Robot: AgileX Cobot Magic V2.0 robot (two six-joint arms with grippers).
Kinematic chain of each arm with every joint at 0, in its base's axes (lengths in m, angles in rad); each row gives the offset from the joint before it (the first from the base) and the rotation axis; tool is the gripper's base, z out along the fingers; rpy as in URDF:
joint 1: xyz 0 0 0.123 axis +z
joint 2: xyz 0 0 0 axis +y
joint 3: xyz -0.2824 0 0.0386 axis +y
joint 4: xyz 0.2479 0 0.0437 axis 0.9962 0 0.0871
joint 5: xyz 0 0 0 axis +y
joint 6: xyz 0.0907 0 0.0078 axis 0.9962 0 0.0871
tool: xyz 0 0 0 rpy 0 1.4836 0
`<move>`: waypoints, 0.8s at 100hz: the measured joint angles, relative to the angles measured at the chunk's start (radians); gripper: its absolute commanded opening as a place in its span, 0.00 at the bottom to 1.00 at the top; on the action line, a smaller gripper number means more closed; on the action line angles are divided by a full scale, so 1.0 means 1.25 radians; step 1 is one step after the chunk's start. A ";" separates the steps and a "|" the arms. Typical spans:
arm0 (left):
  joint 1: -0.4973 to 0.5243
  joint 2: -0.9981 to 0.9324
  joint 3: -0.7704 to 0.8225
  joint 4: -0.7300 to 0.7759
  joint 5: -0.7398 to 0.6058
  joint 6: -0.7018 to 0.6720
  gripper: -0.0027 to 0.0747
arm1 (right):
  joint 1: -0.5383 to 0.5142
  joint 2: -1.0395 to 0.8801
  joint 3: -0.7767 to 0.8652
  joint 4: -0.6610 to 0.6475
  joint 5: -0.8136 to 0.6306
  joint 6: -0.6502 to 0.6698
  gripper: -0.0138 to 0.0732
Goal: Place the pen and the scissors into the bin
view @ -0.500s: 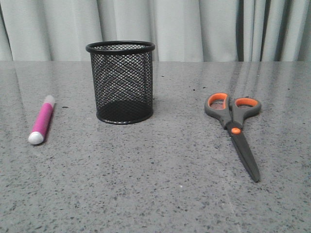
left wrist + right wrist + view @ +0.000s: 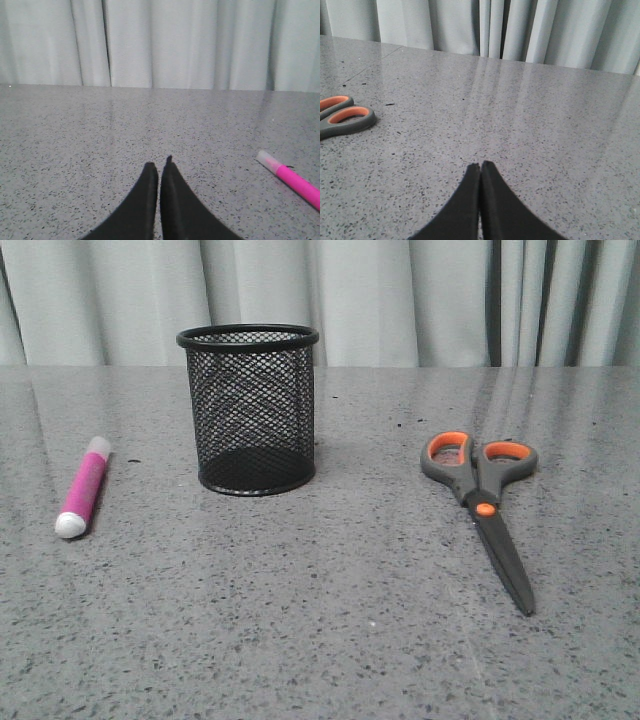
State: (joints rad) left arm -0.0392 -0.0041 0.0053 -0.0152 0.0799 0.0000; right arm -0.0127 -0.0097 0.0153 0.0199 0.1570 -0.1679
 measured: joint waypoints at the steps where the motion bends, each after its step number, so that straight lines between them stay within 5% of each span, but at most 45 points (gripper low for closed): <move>1: 0.000 0.000 0.000 0.000 0.000 0.000 0.01 | 0.000 0.000 0.000 0.000 0.000 0.000 0.09; 61: 0.000 0.000 0.000 -0.009 0.000 0.000 0.01 | 0.000 0.000 0.000 0.003 0.000 0.000 0.09; 80: 0.000 0.000 0.000 -0.106 0.000 0.000 0.01 | 0.000 0.000 0.000 0.104 -0.002 0.000 0.09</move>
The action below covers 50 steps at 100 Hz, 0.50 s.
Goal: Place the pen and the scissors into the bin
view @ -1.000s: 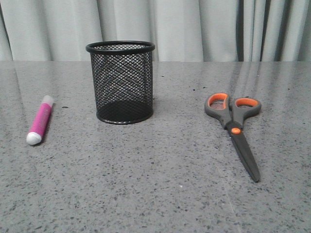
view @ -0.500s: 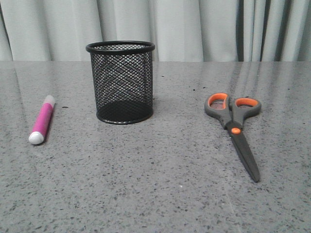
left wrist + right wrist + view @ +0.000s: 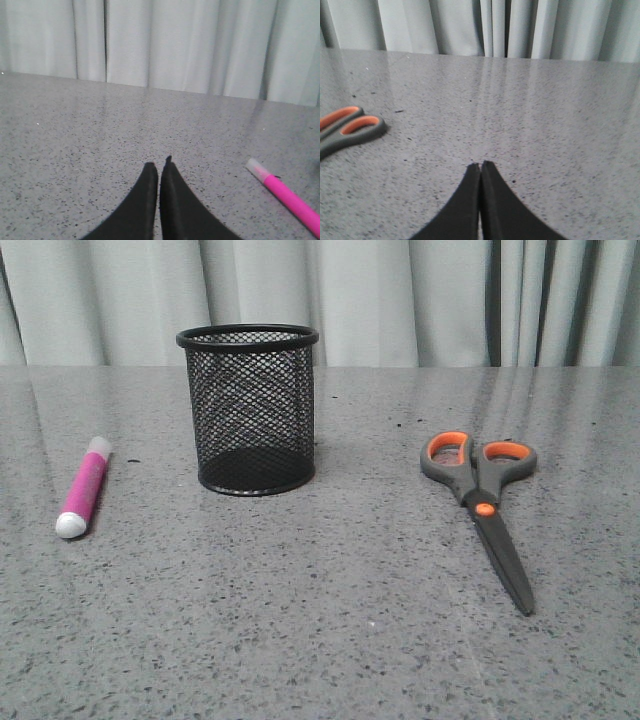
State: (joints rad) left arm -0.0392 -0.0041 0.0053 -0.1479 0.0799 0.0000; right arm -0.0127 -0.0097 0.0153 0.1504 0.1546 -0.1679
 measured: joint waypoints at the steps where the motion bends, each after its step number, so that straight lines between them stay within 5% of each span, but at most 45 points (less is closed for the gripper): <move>1: 0.000 0.000 0.000 -0.006 0.000 0.000 0.01 | 0.000 0.000 0.000 0.009 0.000 0.000 0.09; 50: 0.000 0.000 0.000 -0.465 0.004 0.000 0.01 | 0.000 0.000 0.000 0.441 -0.053 0.000 0.09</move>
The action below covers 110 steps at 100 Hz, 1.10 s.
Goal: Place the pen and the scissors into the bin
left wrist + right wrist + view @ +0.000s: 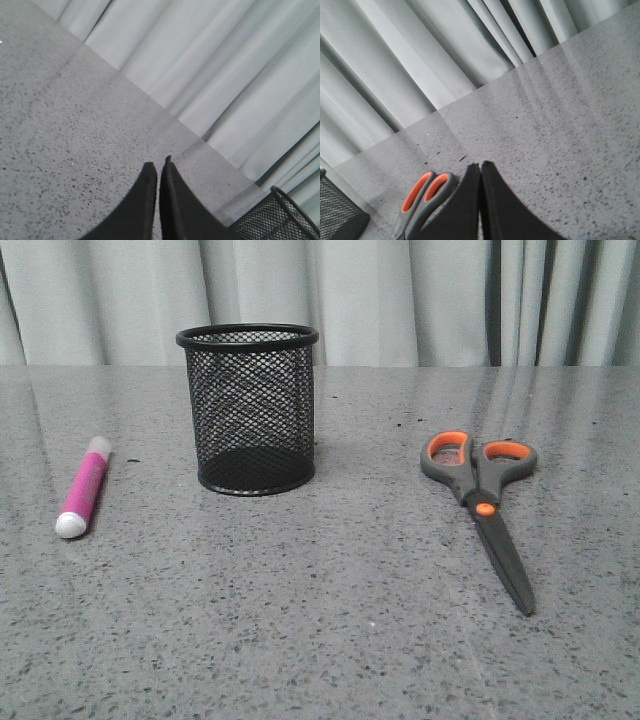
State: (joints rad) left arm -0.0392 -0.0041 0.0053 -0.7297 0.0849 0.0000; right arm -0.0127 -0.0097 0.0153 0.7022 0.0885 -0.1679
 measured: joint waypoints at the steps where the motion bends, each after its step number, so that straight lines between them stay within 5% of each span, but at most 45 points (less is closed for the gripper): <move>1: 0.000 0.000 0.000 -0.005 0.002 0.000 0.01 | 0.000 0.000 0.000 0.000 0.000 0.000 0.09; 31: 0.000 0.020 -0.105 0.005 0.142 0.000 0.01 | 0.000 0.028 -0.125 -0.006 0.183 0.001 0.10; 57: 0.000 0.268 -0.358 0.243 0.413 0.000 0.01 | 0.000 0.313 -0.320 -0.066 0.378 0.000 0.10; 89: 0.000 0.493 -0.528 0.267 0.602 0.053 0.01 | 0.000 0.530 -0.460 -0.078 0.519 -0.058 0.10; 110: 0.000 0.590 -0.581 0.240 0.665 0.108 0.09 | 0.000 0.588 -0.511 -0.082 0.584 -0.090 0.41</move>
State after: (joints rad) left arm -0.0392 0.7339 -0.7209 -0.4292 0.9163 0.1353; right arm -0.0127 0.7251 -0.6230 0.5996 0.8182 -0.2800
